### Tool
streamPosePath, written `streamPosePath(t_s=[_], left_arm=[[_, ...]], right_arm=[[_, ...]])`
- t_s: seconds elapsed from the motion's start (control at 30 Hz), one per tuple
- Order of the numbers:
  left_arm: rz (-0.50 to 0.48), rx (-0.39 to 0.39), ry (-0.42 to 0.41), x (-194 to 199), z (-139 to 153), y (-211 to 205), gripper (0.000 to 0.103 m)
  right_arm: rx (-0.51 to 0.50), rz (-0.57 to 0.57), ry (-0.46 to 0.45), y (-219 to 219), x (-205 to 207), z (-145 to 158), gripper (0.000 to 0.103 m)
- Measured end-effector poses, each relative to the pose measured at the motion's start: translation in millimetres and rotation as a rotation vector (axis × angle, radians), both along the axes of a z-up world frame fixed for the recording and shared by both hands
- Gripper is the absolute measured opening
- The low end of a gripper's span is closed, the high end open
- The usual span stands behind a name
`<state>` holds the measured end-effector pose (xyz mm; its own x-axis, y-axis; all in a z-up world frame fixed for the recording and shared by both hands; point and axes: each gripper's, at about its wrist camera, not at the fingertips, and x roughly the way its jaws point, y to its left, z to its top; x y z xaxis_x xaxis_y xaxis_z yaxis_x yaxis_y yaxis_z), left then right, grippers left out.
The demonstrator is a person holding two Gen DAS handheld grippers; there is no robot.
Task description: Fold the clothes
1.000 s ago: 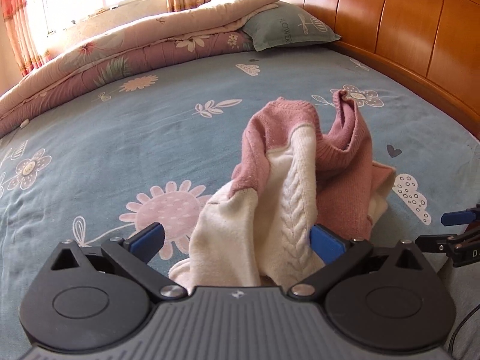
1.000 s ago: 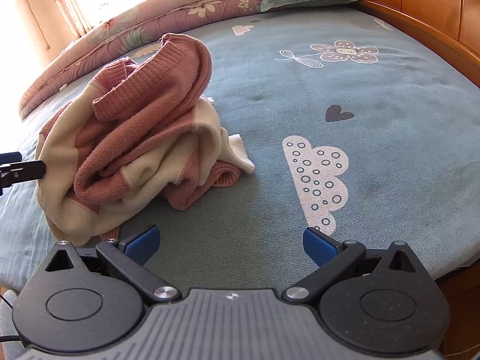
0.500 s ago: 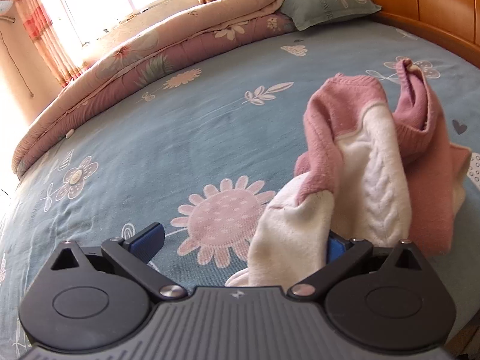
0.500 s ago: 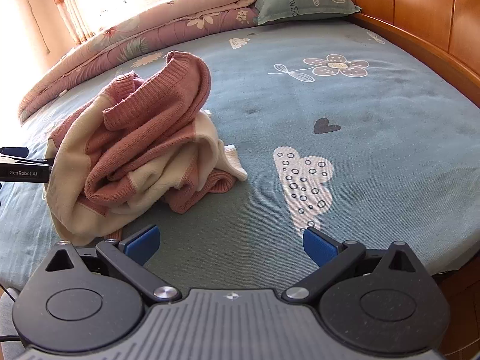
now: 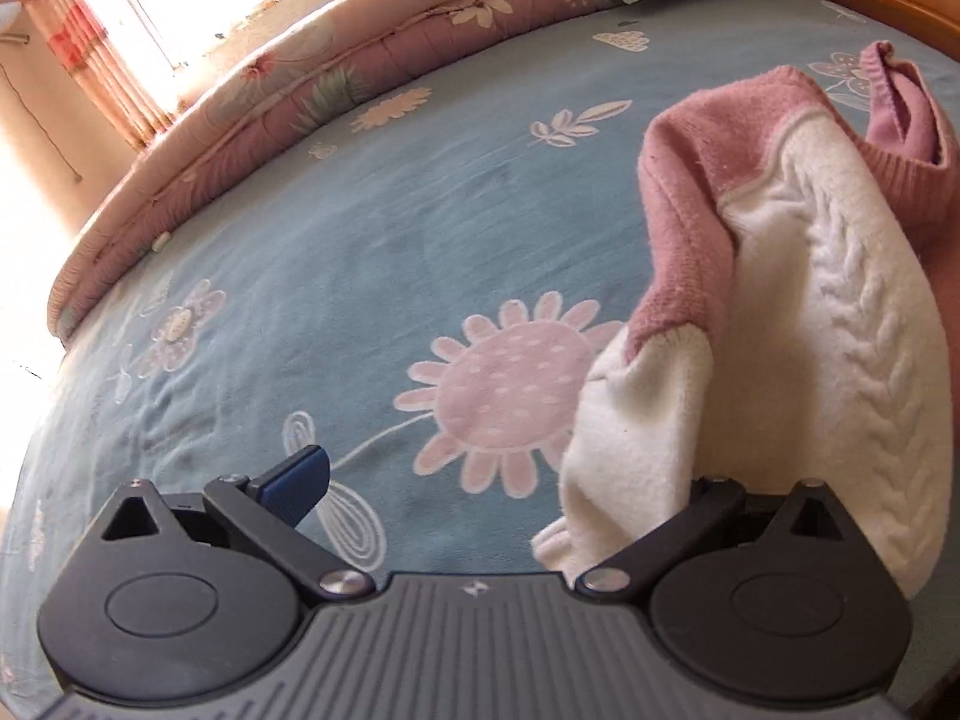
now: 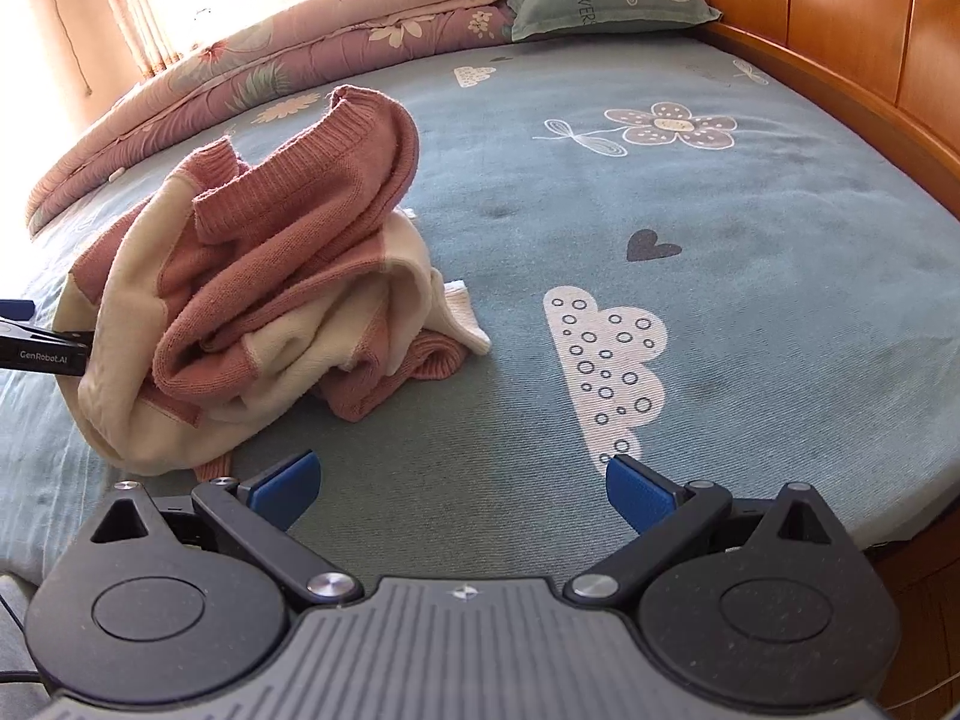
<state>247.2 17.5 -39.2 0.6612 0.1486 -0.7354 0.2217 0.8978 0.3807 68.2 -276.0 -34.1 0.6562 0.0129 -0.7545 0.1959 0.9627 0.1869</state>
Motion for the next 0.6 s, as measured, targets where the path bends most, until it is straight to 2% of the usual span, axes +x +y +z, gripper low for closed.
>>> streamPosePath(t_s=[0.1, 0.2, 0.5, 0.6], left_arm=[[0.007, -0.012, 0.022, 7, -9, 2, 0.101], [0.015, -0.025, 0.036, 12, -14, 8, 0.092], [0.046, -0.065, 0.044, 11, -17, 40, 0.093], [0.056, -0.078, 0.047, 11, -17, 51, 0.093]], right_arm=[[-0.021, 0.028, -0.002, 10, 4, 3, 0.103], [-0.062, 0.043, -0.005, 15, 7, 6, 0.103], [-0.101, 0.021, -0.053, 5, 33, 24, 0.103], [-0.103, 0.043, -0.046, 8, 36, 20, 0.103]])
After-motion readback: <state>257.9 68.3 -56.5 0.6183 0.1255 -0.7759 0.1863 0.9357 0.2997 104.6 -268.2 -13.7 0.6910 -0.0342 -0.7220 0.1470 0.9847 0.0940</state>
